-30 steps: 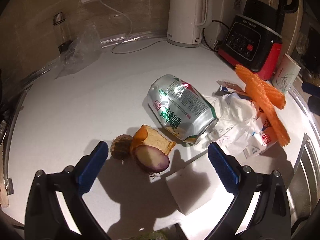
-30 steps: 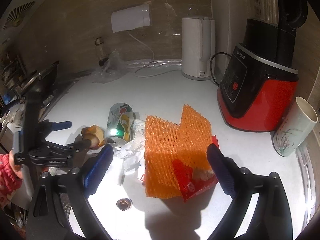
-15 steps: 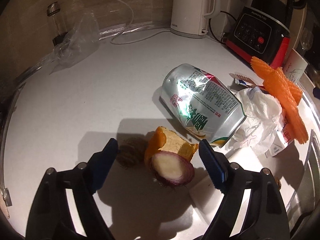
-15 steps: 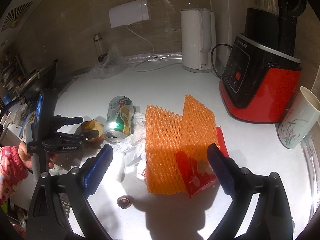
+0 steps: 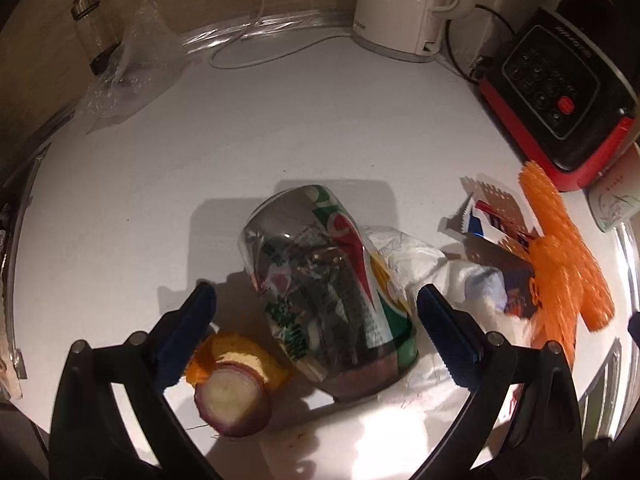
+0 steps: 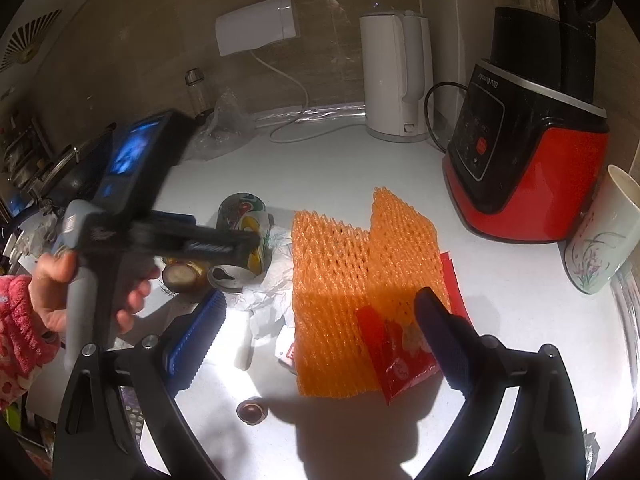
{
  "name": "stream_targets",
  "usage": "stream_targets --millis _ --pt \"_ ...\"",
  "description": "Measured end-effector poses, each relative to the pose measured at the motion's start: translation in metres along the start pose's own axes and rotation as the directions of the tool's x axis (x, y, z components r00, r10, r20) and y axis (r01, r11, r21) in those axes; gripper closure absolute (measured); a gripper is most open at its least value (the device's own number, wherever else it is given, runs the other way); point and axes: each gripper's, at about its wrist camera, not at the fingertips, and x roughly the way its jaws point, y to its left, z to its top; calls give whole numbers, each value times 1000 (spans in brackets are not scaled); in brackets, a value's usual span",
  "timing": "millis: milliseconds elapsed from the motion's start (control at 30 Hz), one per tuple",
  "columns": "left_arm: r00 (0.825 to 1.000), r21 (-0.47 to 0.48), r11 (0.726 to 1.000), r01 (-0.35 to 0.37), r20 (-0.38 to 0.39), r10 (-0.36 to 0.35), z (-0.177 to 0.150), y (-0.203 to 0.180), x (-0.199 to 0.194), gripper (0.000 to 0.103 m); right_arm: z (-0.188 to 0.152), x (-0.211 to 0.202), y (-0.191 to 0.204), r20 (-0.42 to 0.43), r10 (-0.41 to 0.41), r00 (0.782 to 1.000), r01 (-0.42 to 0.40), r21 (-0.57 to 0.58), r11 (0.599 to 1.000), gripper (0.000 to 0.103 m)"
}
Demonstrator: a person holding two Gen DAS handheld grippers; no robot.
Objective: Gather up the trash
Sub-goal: 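Reach the left tool to the crushed soda can and close on it, then lift the soda can with the left tool while the right tool grasps an orange foam net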
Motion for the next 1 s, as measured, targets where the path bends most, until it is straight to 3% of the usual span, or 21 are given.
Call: stream_targets --millis 100,167,200,367,567,633,733,833,867,900,1000 --pt "999 -17 999 -36 -25 36 8 -9 13 7 -3 0 -4 -2 -3 1000 3 6 1000 9" --pt "998 -30 998 -53 -41 52 11 -11 20 17 -5 -1 -9 -2 -16 1000 16 12 1000 9" --pt "998 -33 998 -54 -47 53 12 -12 23 28 -6 -1 -12 -2 -24 1000 24 16 1000 9" --pt "999 -33 999 -31 -25 31 11 -10 19 29 -7 -4 -29 19 -39 999 38 37 999 9" --pt "997 1 999 33 68 -33 1 -7 -16 31 5 5 -52 26 -9 1000 7 75 997 11" --pt "994 2 999 53 96 -53 -2 -4 -31 31 10 15 -58 13 24 1000 -25 89 996 18" --pt "987 5 997 83 141 -83 -8 1 -57 31 17 33 -66 -30 55 998 -52 108 993 37" --pt "977 16 994 110 182 -111 -16 7 -82 31 20 45 -68 -66 58 996 -51 108 993 68" --pt "973 21 993 113 198 -115 -20 9 -91 31 21 46 -68 -67 52 996 -44 106 993 84" --pt "970 24 993 115 210 -118 -24 10 -98 31 21 44 -67 -57 38 998 -32 102 994 90" --pt "958 36 990 137 249 -141 -38 20 -121 31 23 34 -65 -26 22 999 -20 93 995 91"
